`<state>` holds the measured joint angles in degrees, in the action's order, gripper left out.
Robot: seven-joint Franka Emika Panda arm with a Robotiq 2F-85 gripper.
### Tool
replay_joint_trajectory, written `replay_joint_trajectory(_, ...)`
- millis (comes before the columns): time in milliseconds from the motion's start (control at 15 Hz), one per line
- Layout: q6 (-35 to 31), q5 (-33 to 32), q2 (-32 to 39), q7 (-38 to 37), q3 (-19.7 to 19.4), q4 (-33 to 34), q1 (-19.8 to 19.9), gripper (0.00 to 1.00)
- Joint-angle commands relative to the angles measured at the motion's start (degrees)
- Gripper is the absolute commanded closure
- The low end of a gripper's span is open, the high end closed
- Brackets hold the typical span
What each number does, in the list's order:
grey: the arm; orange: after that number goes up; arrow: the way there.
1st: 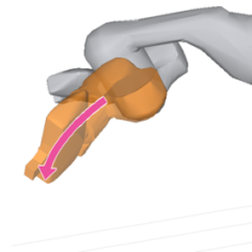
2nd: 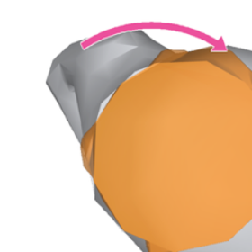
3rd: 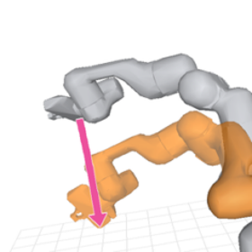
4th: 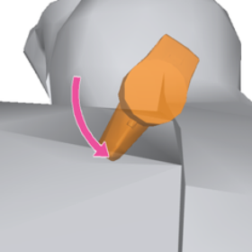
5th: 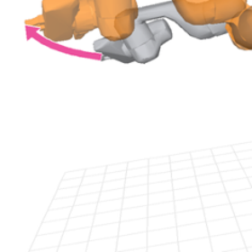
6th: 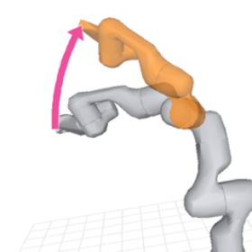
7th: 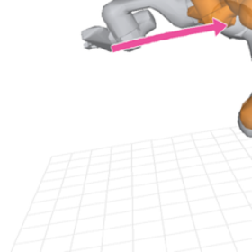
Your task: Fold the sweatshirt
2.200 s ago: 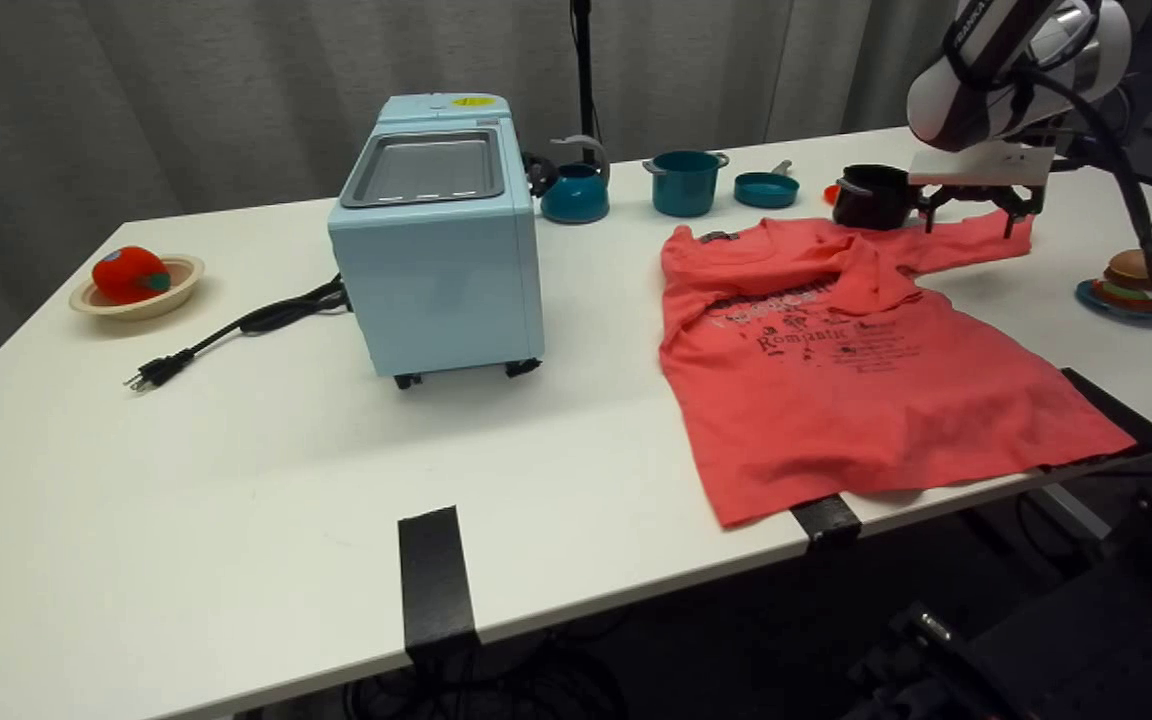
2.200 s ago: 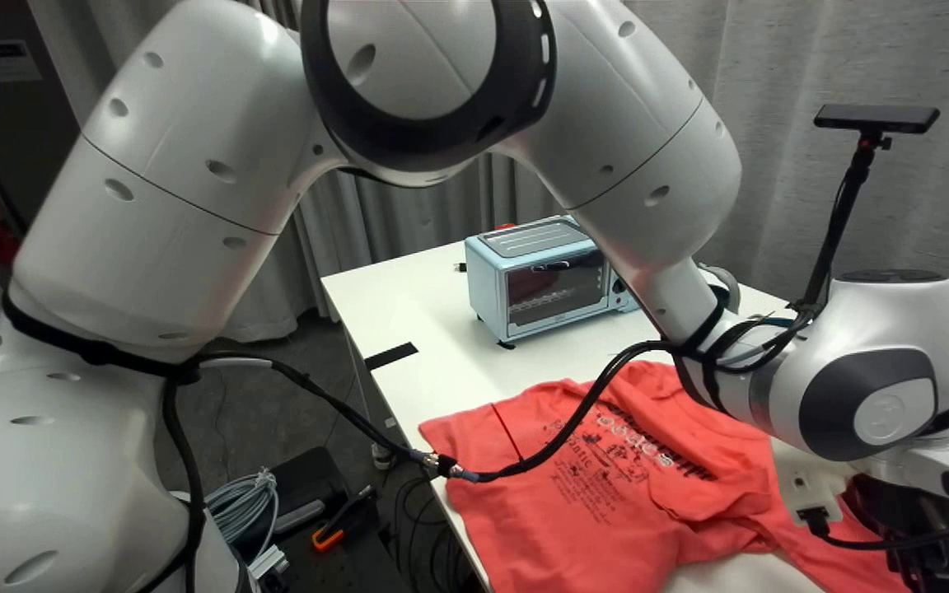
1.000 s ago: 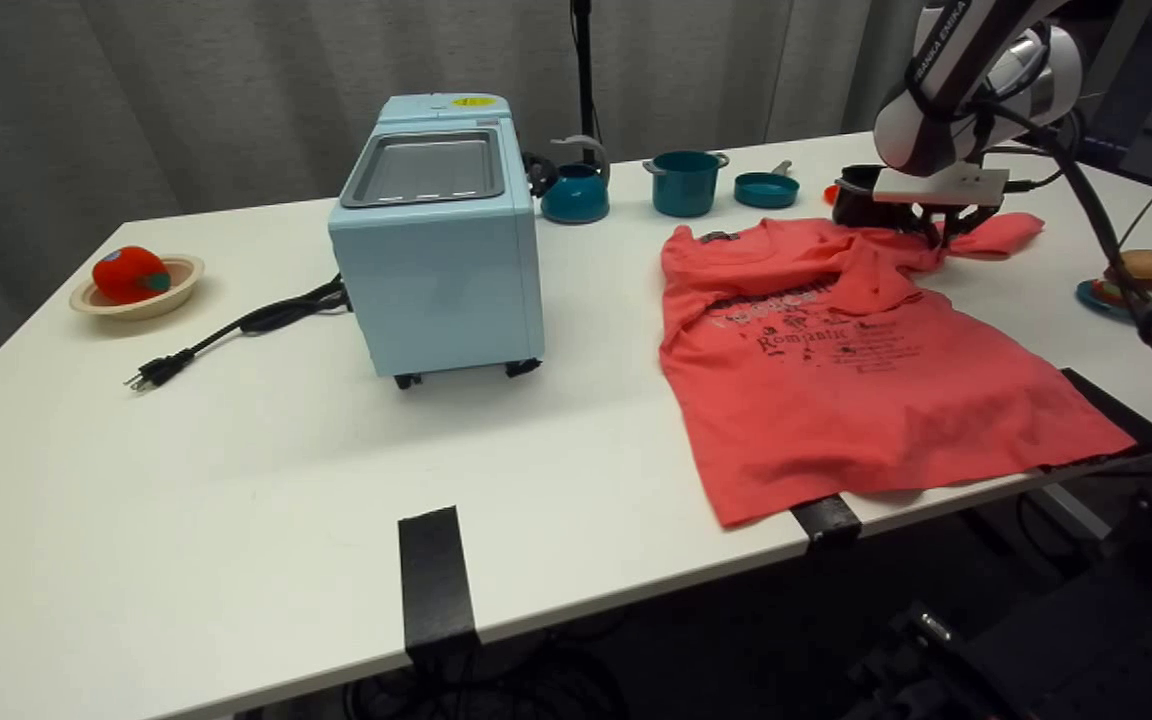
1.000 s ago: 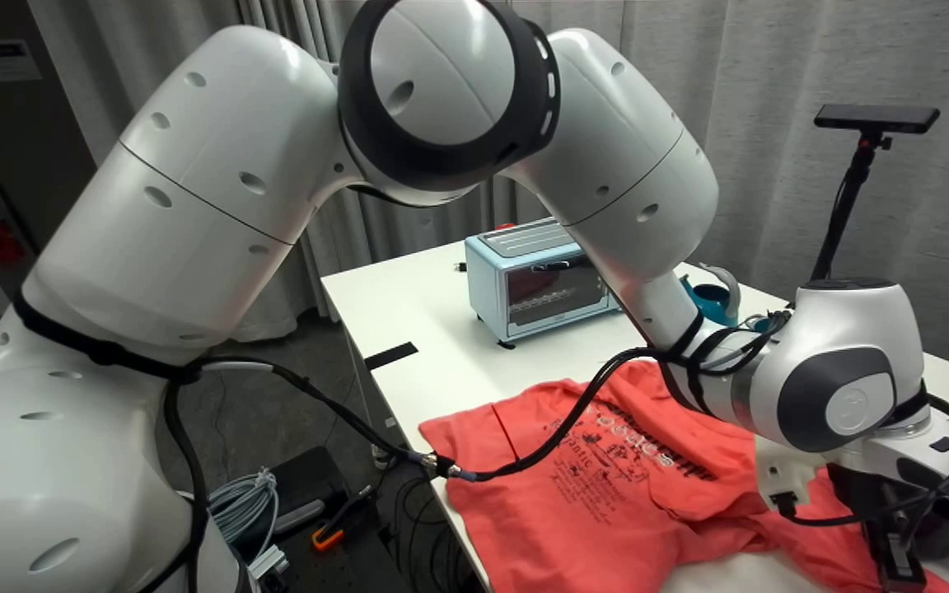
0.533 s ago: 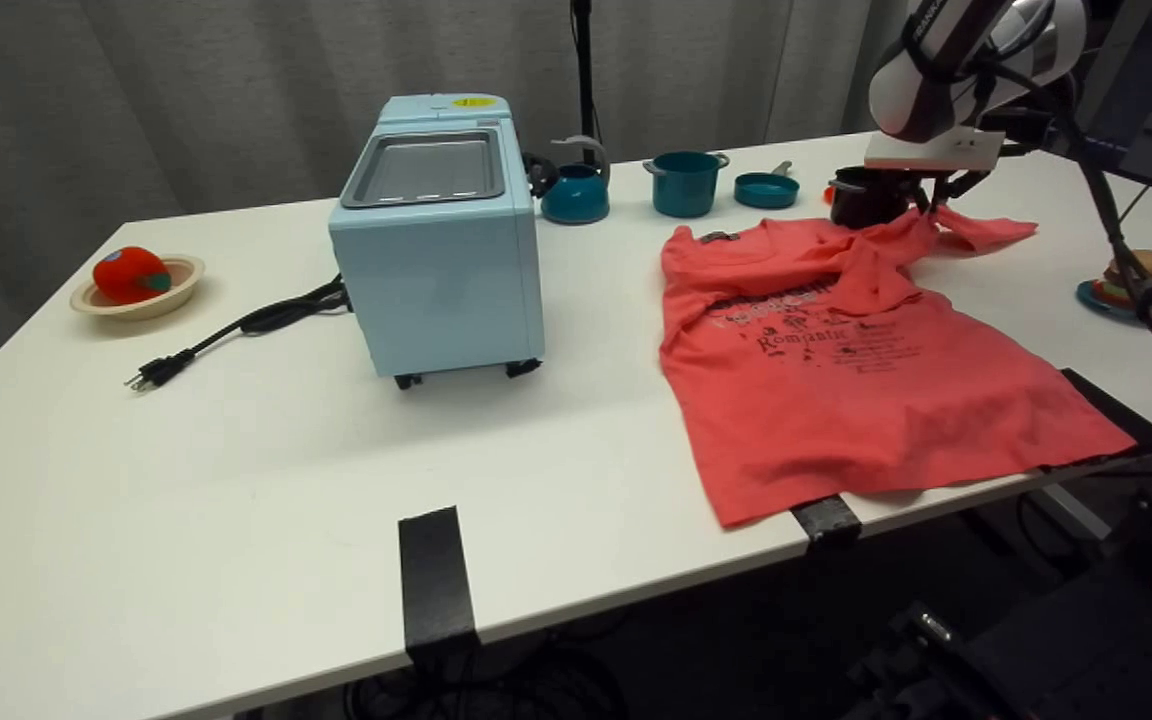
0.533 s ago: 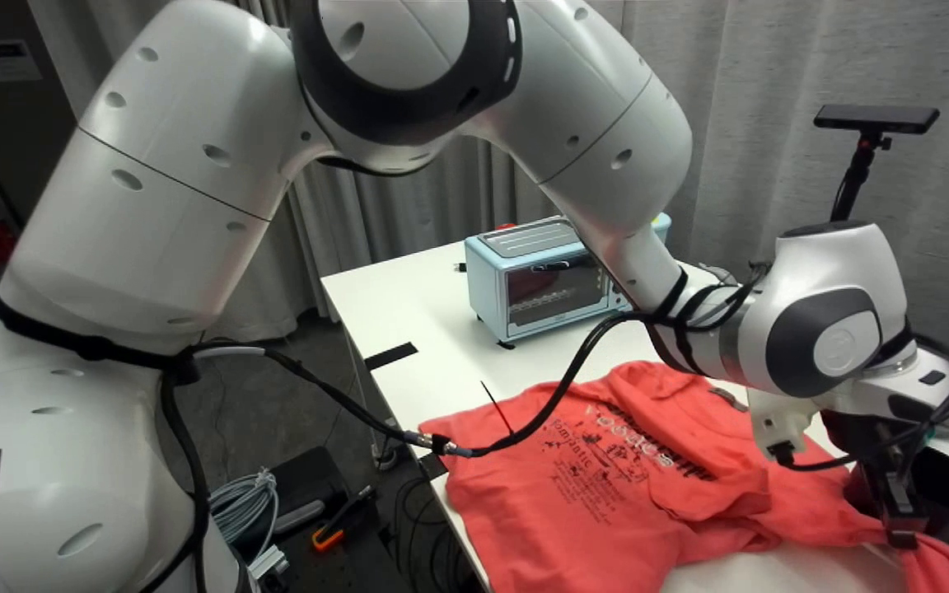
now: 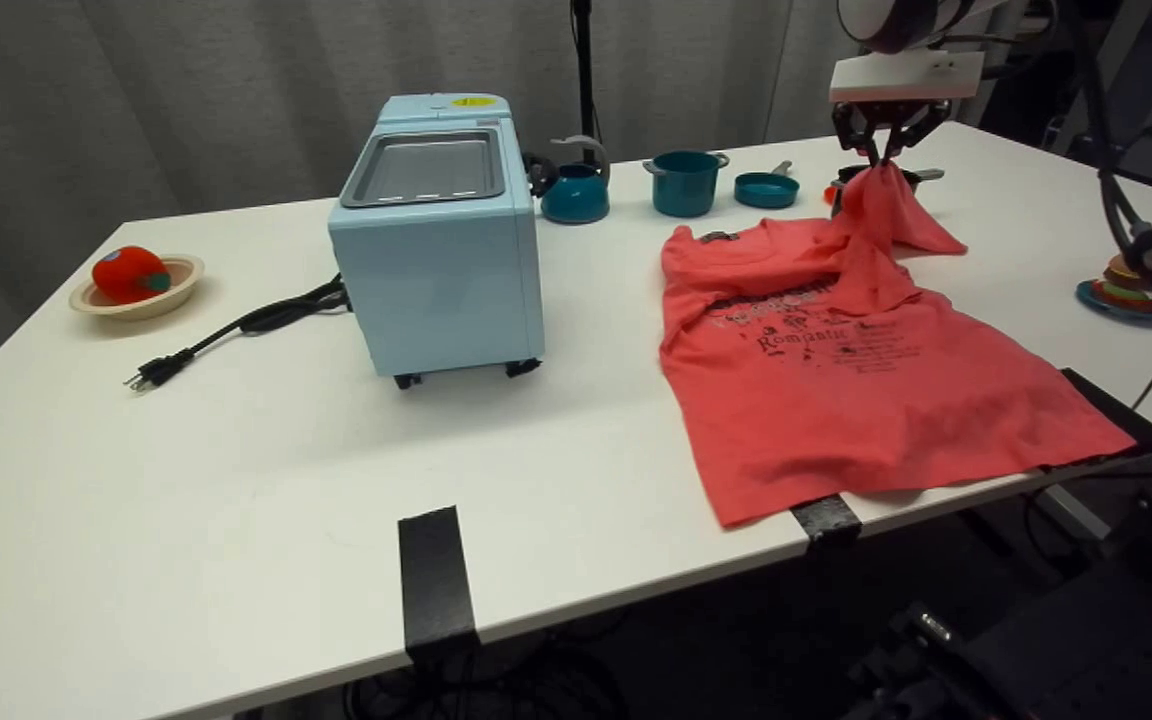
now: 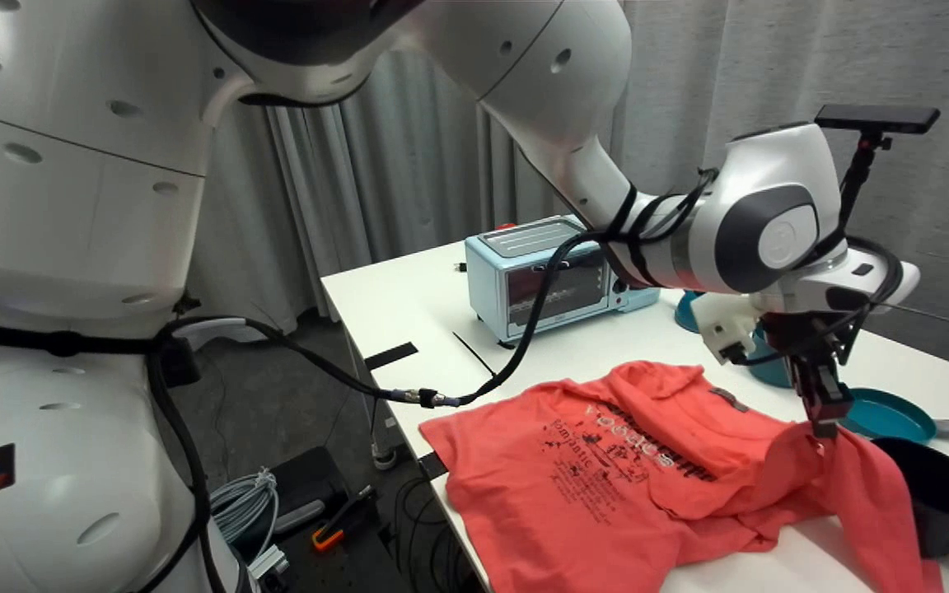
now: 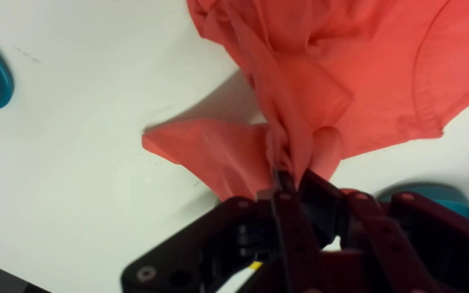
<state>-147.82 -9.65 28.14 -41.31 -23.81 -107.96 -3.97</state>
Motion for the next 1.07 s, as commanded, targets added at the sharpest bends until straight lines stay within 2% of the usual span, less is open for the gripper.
replay_joint_trajectory(0, 5.2, 0.2, -6.4, 5.0, 5.3, -3.8, 1.0, 0.97)
replay_joint_trajectory(333, 11.2, -0.4, -10.0, 9.1, 10.7, -4.6, 0.4, 0.97)
replay_joint_trajectory(400, 12.5, -2.0, -10.2, 9.1, 11.0, -4.5, -0.2, 0.65)
replay_joint_trajectory(467, 13.6, -3.0, -10.0, 9.0, 11.5, -4.2, -0.5, 0.64)
replay_joint_trajectory(667, 15.1, -6.2, -9.4, 9.9, 12.9, -4.0, -0.5, 0.41)
replay_joint_trajectory(1000, 11.6, -8.3, -10.0, 9.6, 13.3, -5.3, 0.0, 0.04)
